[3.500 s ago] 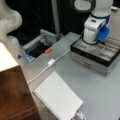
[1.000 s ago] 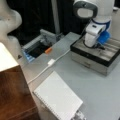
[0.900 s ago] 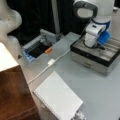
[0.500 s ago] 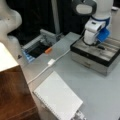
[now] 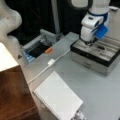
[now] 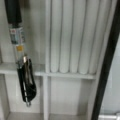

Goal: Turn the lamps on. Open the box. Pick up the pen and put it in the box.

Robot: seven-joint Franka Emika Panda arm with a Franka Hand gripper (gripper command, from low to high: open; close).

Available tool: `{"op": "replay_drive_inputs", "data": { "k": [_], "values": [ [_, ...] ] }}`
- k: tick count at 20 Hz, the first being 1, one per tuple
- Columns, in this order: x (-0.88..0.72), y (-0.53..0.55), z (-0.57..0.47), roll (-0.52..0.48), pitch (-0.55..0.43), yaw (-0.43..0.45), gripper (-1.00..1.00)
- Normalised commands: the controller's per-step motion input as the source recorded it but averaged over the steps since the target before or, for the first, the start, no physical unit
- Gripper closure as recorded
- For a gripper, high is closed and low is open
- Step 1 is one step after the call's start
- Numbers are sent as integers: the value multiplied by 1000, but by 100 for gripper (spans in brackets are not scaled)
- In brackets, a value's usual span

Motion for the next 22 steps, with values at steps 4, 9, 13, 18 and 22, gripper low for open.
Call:
{"op": "replay_drive_inputs", "data": {
  "k": [4, 9, 13, 18, 22],
  "values": [
    [105, -413, 225, 86, 70, 31, -100],
    [31, -458, 179, 110, 31, -23, -100],
    [-46, -461, 121, 120, 7, -25, -100],
    [-147, -429, 95, 141, 46, -1, -100],
    [-199, -430, 47, 106, 12, 15, -100]
  ]
}}
